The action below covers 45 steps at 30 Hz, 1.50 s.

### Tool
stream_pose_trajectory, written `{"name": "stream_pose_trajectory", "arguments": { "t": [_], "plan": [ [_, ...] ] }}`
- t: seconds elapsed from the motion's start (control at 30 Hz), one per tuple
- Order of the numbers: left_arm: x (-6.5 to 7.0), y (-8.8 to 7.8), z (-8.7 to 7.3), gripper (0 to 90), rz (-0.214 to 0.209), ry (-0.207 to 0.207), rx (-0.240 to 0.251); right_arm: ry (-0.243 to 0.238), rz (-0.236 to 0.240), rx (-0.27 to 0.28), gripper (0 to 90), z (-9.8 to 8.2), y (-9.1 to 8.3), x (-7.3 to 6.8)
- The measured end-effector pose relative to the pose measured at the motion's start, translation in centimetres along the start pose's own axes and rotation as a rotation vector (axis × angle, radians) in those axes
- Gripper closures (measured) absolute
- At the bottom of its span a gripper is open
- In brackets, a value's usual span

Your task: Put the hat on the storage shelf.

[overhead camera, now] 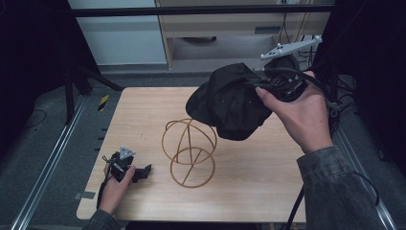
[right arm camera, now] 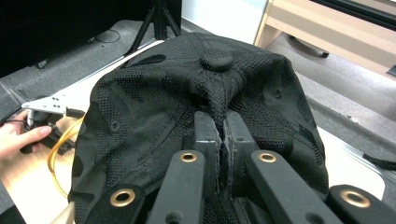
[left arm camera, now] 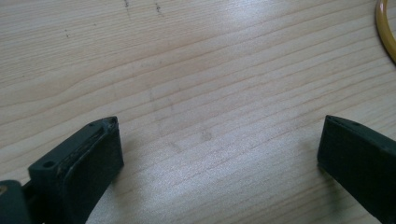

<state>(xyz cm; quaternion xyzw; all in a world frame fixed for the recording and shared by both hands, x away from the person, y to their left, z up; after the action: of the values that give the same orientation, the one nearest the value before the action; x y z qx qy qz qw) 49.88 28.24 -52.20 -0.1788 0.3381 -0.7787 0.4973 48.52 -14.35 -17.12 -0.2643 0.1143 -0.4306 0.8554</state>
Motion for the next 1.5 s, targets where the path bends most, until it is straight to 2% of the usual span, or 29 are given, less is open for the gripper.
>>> {"name": "stream_pose_trajectory", "arguments": {
  "t": [0.37, 0.83, 1.2, 1.5],
  "plan": [
    [0.0, 0.0, 0.0, 0.0, 0.0, 0.0, 0.0, -0.016, 0.028, 0.009, 86.7, 1.0, 0.8, -1.3],
    [0.0, 0.0, 0.0, 0.0, -0.002, -0.001, 0.002, -0.035, 0.085, 0.02, 86.7, 1.7, 2.1, -3.7],
    [0.0, 0.0, 0.0, 0.0, -0.006, 0.005, 0.001, -0.059, 0.144, 0.013, 86.6, 2.0, 3.4, -5.4],
    [0.0, 0.0, 0.1, 0.0, -0.007, 0.005, 0.001, -0.071, 0.174, 0.002, 86.6, 2.2, 4.1, -6.4]
  ]
}}
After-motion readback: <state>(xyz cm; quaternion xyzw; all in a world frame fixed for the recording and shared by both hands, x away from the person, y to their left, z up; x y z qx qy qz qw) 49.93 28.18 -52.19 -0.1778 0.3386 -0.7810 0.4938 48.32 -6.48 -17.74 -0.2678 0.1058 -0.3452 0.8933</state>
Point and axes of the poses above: each handheld gripper's, and its own axes: y roughly forward along the jaws, z roughly out of its top, x roughly to its right, the point moved 2 cm from there along y, roughly forward along the jaws, and after that the axes turned 3 degrees about y, right-handed, at the moved point
